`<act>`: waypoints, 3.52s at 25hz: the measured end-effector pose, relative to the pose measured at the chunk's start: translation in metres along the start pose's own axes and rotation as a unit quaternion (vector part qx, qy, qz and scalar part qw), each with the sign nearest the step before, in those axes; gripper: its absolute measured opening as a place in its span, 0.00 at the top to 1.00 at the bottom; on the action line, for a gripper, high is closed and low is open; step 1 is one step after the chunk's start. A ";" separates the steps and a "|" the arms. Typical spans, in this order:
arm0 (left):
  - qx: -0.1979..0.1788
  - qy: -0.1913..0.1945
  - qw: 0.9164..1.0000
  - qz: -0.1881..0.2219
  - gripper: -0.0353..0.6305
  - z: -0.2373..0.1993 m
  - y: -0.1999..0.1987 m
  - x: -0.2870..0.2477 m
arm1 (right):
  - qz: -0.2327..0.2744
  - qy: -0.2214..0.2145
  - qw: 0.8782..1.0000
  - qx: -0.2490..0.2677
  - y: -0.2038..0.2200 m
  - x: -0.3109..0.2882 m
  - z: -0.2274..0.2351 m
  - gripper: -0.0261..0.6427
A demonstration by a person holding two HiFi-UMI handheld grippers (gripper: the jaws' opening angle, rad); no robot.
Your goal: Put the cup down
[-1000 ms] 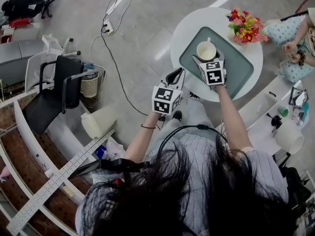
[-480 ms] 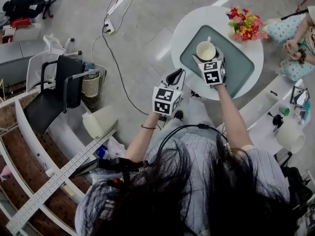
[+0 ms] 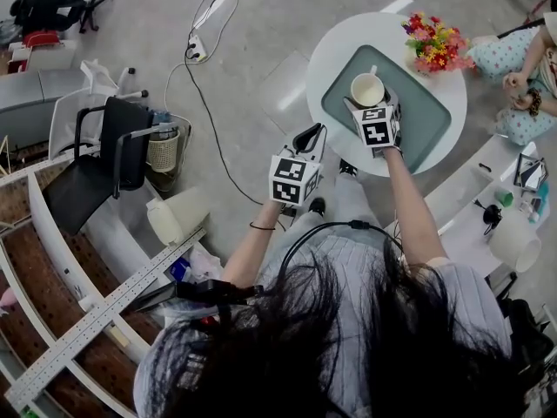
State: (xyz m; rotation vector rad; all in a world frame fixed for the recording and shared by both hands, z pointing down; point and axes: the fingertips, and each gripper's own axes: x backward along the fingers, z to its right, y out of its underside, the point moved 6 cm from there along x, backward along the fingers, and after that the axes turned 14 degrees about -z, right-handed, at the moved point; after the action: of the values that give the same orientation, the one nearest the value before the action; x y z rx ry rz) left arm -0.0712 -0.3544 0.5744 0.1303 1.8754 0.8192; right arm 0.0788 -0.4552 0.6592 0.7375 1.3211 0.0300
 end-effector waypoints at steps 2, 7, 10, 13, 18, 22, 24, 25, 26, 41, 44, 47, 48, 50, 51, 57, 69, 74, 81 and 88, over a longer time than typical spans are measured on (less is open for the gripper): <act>-0.001 0.000 1.000 0.003 0.89 0.001 0.000 0.003 | -0.002 -0.002 1.000 -0.008 0.001 0.003 0.000 0.31; 0.000 -0.001 1.000 0.010 0.89 0.003 0.003 0.013 | -0.003 -0.007 0.999 -0.046 0.010 0.011 -0.004 0.31; 0.002 -0.001 1.000 0.014 0.89 0.004 0.006 0.017 | -0.003 -0.002 0.997 -0.074 0.020 0.014 -0.001 0.31; 0.005 0.000 1.000 0.020 0.89 0.006 0.007 0.023 | 0.002 -0.006 0.995 -0.099 0.027 0.023 -0.002 0.31; 0.006 0.000 1.000 0.030 0.89 0.009 0.010 0.035 | 0.013 -0.018 0.991 -0.132 0.037 0.041 -0.008 0.31; 0.010 0.003 0.999 0.038 0.89 0.011 0.012 0.042 | 0.027 -0.024 0.989 -0.143 0.041 0.057 -0.014 0.31; 0.011 0.003 0.999 0.042 0.89 0.013 0.014 0.046 | 0.036 -0.026 0.988 -0.146 0.043 0.065 -0.018 0.31; 0.010 0.003 0.999 0.044 0.89 0.014 0.014 0.048 | 0.039 -0.026 0.988 -0.145 0.044 0.070 -0.021 0.31; 0.009 0.003 0.999 0.046 0.89 0.014 0.015 0.051 | 0.042 -0.026 0.988 -0.143 0.044 0.074 -0.024 0.31; -0.005 0.020 0.997 0.077 0.89 0.022 0.037 0.096 | 0.118 -0.043 0.981 -0.150 0.046 0.147 -0.076 0.45; -0.010 0.018 0.997 0.078 0.89 0.021 0.048 0.103 | 0.129 -0.041 0.979 -0.153 0.052 0.157 -0.088 0.53; -0.010 0.018 0.996 0.084 0.89 0.021 0.057 0.114 | 0.138 -0.044 0.977 -0.157 0.056 0.168 -0.102 0.58; -0.011 0.018 0.996 0.087 0.89 0.021 0.060 0.118 | 0.141 -0.047 0.976 -0.161 0.058 0.172 -0.108 0.59; -0.015 0.018 0.996 0.091 0.89 0.022 0.066 0.126 | 0.148 -0.051 0.974 -0.165 0.061 0.179 -0.120 0.60; -0.016 0.018 0.995 0.093 0.89 0.022 0.069 0.130 | 0.150 -0.052 0.974 -0.164 0.063 0.182 -0.125 0.60; -0.013 0.018 0.993 0.113 0.89 0.017 0.089 0.162 | 0.162 -0.050 0.973 -0.156 0.073 0.202 -0.168 0.62; -0.021 0.054 0.990 0.130 0.89 0.043 0.131 0.195 | 0.175 -0.028 0.969 -0.170 0.123 0.247 -0.223 0.68; -0.027 0.068 0.990 0.124 0.89 0.050 0.150 0.204 | 0.176 -0.022 0.968 -0.180 0.141 0.259 -0.243 0.72; -0.015 0.072 0.990 0.118 0.89 0.059 0.169 0.208 | 0.162 -0.020 0.971 -0.176 0.162 0.270 -0.255 0.74; -0.022 0.082 0.990 0.111 0.89 0.066 0.177 0.212 | 0.159 -0.011 0.969 -0.188 0.176 0.278 -0.257 0.77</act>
State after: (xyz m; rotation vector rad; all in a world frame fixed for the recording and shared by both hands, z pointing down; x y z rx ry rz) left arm -0.1594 -0.0951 0.4997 0.2547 2.0209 1.0490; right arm -0.0025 -0.0811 0.4933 0.6139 1.1209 0.5165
